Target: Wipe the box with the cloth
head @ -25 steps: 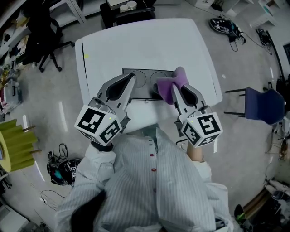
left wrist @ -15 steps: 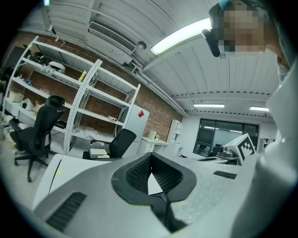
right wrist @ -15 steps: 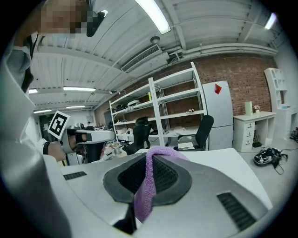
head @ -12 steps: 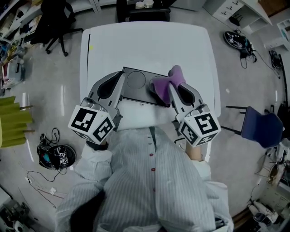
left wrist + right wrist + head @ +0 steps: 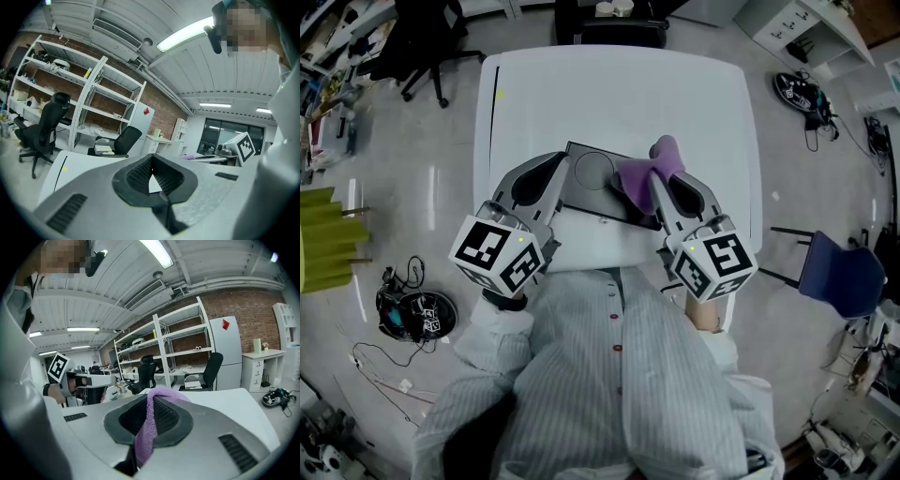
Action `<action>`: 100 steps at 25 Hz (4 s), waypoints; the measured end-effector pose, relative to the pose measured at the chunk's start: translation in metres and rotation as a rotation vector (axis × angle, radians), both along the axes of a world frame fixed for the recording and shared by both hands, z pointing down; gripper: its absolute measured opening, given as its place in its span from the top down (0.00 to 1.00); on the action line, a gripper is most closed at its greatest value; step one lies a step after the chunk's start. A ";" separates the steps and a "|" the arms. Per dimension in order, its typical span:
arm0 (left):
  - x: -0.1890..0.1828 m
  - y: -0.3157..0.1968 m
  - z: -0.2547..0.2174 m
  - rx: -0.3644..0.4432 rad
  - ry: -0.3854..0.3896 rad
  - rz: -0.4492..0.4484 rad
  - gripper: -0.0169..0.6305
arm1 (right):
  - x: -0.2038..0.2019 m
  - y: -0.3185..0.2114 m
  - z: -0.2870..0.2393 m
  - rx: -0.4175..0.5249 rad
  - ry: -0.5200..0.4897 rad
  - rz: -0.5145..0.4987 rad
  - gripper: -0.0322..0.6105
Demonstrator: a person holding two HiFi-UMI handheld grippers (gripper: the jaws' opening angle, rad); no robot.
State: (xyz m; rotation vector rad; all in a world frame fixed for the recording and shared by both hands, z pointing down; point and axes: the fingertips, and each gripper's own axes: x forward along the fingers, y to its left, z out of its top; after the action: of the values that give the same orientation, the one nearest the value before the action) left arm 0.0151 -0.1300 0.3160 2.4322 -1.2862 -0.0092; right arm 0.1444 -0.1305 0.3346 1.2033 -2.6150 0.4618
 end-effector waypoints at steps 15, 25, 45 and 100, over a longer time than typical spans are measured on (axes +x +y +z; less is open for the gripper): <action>-0.016 -0.018 0.069 -0.146 -0.072 0.014 0.96 | -0.053 -0.032 0.024 -0.041 0.023 -0.100 0.91; -0.022 -0.015 0.138 -0.293 -0.126 0.031 0.95 | -0.095 -0.052 0.057 -0.101 0.046 -0.200 0.91; -0.016 -0.005 0.198 -0.386 -0.248 0.105 0.87 | -0.143 -0.068 0.162 -0.209 0.389 -0.364 0.91; -0.017 0.000 0.198 -0.374 -0.241 0.075 0.87 | 0.060 -0.028 0.168 -0.289 0.805 -0.115 0.91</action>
State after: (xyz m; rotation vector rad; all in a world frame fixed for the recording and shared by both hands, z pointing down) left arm -0.0021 -0.1305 0.5136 2.1998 -1.1667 0.5132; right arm 0.2044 -0.1580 0.5029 0.8853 -1.8400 0.2436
